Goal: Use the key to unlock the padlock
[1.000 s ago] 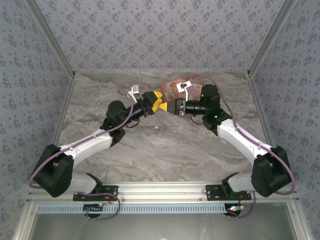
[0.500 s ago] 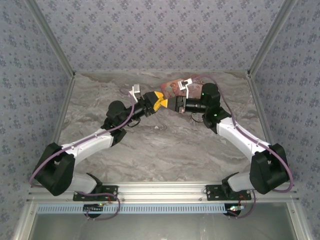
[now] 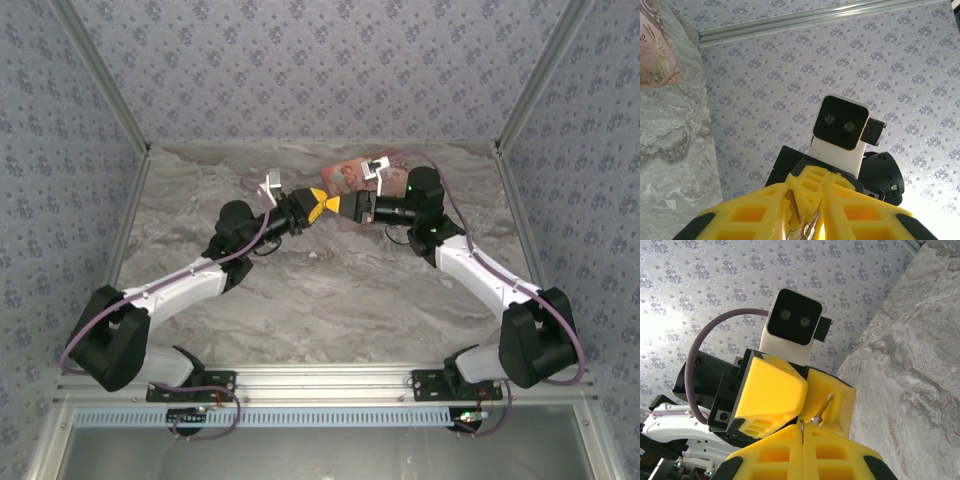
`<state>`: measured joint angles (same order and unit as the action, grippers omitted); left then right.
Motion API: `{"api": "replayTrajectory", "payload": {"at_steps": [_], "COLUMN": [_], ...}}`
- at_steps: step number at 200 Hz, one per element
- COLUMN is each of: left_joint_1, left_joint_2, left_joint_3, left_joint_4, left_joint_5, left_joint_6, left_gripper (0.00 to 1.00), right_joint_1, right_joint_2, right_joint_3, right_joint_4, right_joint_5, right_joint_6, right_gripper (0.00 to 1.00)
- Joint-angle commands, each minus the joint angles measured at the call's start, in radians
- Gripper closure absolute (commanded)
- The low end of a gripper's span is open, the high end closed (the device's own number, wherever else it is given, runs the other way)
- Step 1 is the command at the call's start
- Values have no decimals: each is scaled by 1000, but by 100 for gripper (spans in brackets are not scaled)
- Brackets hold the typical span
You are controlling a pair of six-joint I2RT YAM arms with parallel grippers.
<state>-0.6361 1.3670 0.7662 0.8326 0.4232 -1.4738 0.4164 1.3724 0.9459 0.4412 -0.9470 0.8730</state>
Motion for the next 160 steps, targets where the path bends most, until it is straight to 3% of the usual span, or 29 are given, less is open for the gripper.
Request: {"api": "replayTrajectory", "payload": {"at_steps": [1, 70, 96, 118, 160], "left_joint_1": [-7, -6, -6, -6, -37], "left_joint_2": [-18, -26, -53, -101, -235], "left_joint_3": [36, 36, 35, 39, 61], "left_joint_4": [49, 17, -41, -143, -386], "left_joint_5": [0, -9, -25, -51, -148], "left_joint_6": [22, 64, 128, 239, 640], "left_gripper": [79, 100, 100, 100, 100], "right_joint_1": [-13, -17, -29, -47, -60], "right_joint_2": [-15, -13, -22, -46, -126], "right_joint_3": [-18, -22, -34, -43, -14], "right_joint_4": [-1, 1, 1, -56, -354], "right_joint_5": [25, 10, 15, 31, 123], "right_joint_6": [13, 10, 3, -53, -330], "right_gripper": [100, 100, 97, 80, 66]}}
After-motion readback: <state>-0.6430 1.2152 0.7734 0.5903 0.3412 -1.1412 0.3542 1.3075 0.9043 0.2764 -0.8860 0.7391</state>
